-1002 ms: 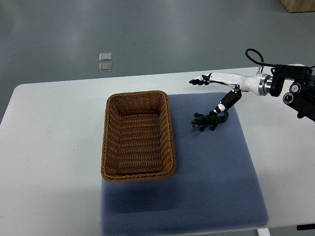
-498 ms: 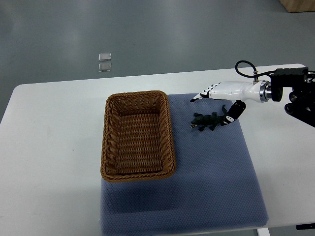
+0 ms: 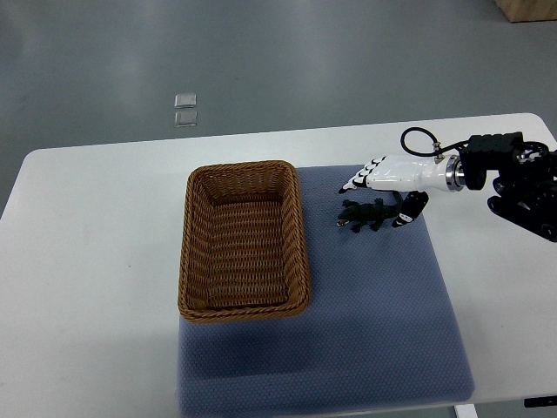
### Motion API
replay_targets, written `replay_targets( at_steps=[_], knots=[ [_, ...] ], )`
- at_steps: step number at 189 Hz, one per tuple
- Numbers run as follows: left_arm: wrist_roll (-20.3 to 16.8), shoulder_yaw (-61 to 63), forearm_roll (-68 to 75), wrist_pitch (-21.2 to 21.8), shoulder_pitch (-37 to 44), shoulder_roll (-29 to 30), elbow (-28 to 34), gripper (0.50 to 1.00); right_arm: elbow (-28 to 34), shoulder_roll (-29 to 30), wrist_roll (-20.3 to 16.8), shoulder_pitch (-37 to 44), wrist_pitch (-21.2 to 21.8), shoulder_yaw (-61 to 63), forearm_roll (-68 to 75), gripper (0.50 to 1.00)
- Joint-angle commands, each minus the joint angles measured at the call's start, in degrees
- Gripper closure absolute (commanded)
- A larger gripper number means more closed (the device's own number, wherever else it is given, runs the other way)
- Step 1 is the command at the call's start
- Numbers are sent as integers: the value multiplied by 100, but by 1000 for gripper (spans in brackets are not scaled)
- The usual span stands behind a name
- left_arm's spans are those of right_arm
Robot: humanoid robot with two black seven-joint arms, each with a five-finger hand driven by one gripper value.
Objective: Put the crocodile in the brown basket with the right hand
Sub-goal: 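Close the right hand fingers around the crocodile toy's body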
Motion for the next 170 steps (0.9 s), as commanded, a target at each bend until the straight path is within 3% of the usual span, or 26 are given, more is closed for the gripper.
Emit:
replay_targets(
  at_steps=[1, 45, 111, 138, 170],
  knots=[
    [-1, 0, 0, 0, -1, 0, 0, 500, -17, 18, -1, 1, 25, -75, -9, 570],
    [-1, 0, 0, 0, -1, 0, 0, 500, -473, 334, -1, 1, -28, -224, 0, 572],
    [-1, 0, 0, 0, -1, 0, 0, 500, -500, 404, 8, 89, -10, -224, 9, 601],
    [-1, 0, 0, 0, -1, 0, 0, 500, -500, 404, 43, 89, 16, -233, 0, 670],
    [-1, 0, 0, 0, 8, 0, 0, 500, -500, 404, 43, 89, 7, -435, 0, 699]
  ],
)
